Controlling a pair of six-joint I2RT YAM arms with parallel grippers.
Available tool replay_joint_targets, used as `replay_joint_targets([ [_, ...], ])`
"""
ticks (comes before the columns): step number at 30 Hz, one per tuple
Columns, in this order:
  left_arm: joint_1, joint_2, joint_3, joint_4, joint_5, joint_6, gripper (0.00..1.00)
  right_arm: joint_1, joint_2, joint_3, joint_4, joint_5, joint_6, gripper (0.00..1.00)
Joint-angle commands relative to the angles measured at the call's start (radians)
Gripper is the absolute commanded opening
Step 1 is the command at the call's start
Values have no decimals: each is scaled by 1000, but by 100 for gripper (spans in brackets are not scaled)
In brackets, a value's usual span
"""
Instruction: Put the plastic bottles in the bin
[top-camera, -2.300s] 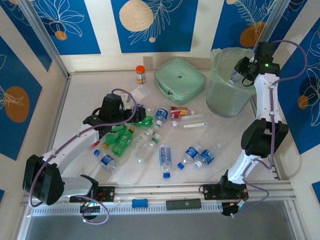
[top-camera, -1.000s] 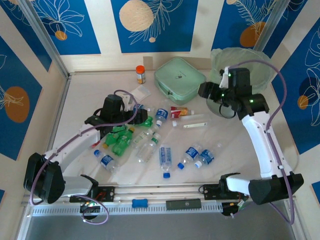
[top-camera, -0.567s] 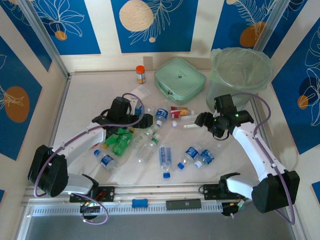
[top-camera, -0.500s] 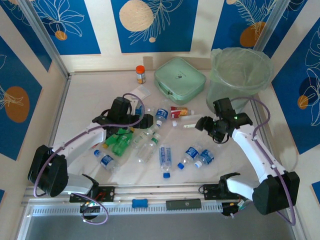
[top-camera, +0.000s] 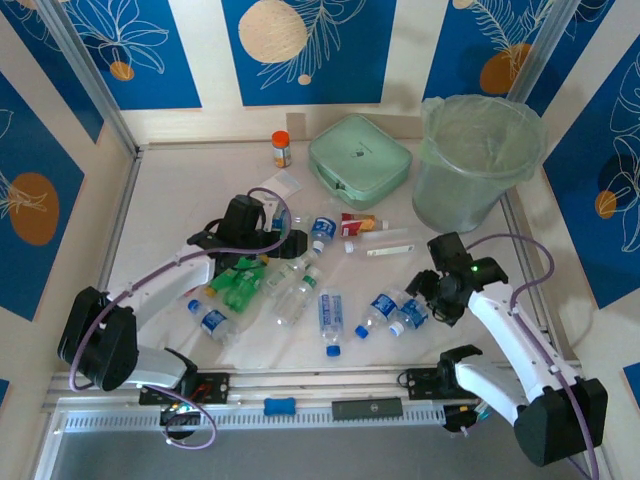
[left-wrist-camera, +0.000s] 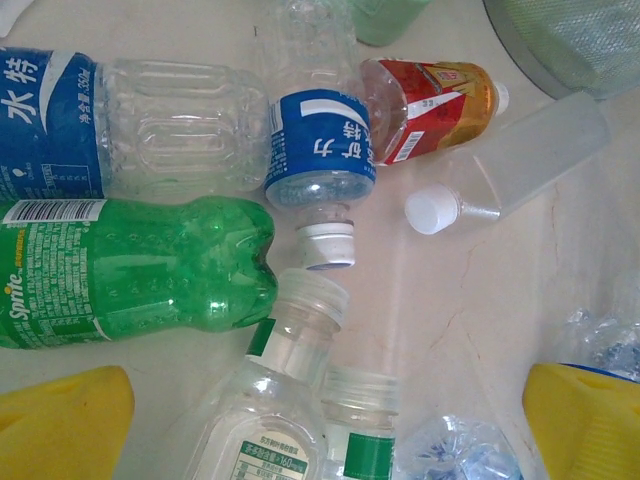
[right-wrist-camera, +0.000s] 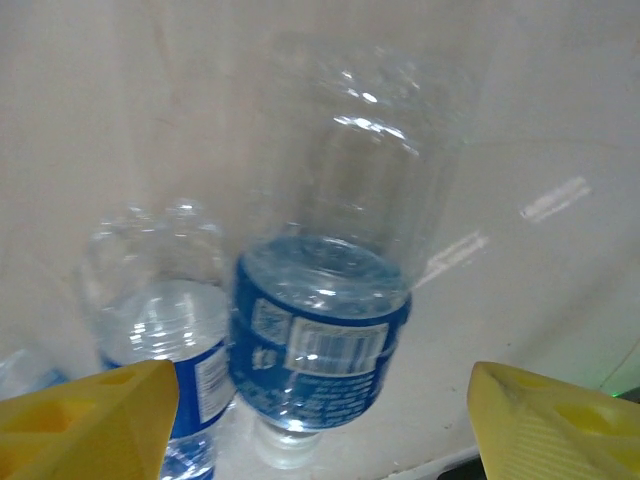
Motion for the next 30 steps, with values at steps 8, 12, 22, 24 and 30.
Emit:
replay_joint_targets([
  [8, -13, -8, 16, -15, -15, 24, 99, -11, 0, -157, 164, -35, 126, 77],
  [12, -15, -17, 16, -16, -17, 26, 99, -17, 11, -199, 231, -43, 149, 76],
  [22, -22, -28, 16, -20, -28, 32, 99, -18, 53, -234, 307, -28, 163, 72],
  [24, -22, -28, 16, -20, -29, 32, 99, -18, 52, -245, 316, -27, 169, 70],
  [30, -26, -27, 16, -21, -30, 35, 99, -19, 32, -256, 313, -21, 175, 60],
])
